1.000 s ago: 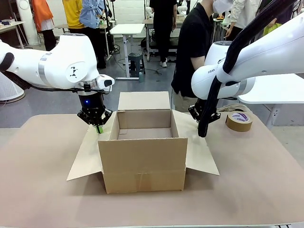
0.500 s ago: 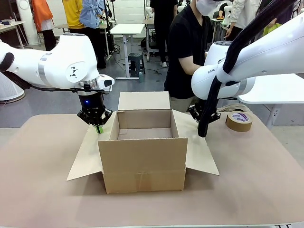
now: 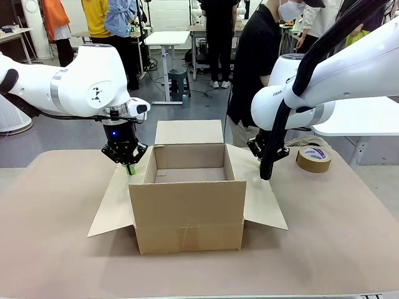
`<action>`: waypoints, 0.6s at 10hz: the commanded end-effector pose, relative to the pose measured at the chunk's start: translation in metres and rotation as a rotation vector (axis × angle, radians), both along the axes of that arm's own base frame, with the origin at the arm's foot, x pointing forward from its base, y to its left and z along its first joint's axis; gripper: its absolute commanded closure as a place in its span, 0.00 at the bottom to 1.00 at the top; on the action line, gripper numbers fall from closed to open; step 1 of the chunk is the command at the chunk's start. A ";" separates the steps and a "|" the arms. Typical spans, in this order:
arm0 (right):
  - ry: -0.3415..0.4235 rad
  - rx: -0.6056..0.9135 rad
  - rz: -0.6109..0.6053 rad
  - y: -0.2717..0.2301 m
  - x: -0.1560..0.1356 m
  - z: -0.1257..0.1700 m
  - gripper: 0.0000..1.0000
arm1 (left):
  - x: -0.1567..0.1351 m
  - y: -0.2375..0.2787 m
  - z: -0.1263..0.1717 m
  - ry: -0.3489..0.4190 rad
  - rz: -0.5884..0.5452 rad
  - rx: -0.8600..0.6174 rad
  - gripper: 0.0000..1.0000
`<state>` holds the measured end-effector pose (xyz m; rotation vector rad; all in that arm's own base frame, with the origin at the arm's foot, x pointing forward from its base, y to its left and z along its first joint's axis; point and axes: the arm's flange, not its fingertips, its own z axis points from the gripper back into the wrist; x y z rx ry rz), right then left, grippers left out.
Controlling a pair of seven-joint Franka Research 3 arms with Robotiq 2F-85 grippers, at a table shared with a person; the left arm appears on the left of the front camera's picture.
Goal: Wrap the clocks to prevent damage.
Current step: Once the human has placed the objects inside and stepped back, release both hands from the side flaps of the Package Box.
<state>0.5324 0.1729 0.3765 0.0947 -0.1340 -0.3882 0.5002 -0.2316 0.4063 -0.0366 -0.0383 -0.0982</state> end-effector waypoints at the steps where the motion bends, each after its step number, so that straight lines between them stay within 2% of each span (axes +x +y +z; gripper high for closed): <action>1: -0.003 0.002 0.002 0.001 0.001 0.001 0.99 | 0.000 0.000 -0.001 0.008 0.009 0.002 1.00; 6: -0.003 0.002 0.002 0.001 0.001 0.001 0.99 | 0.000 0.000 -0.001 0.008 0.009 0.002 1.00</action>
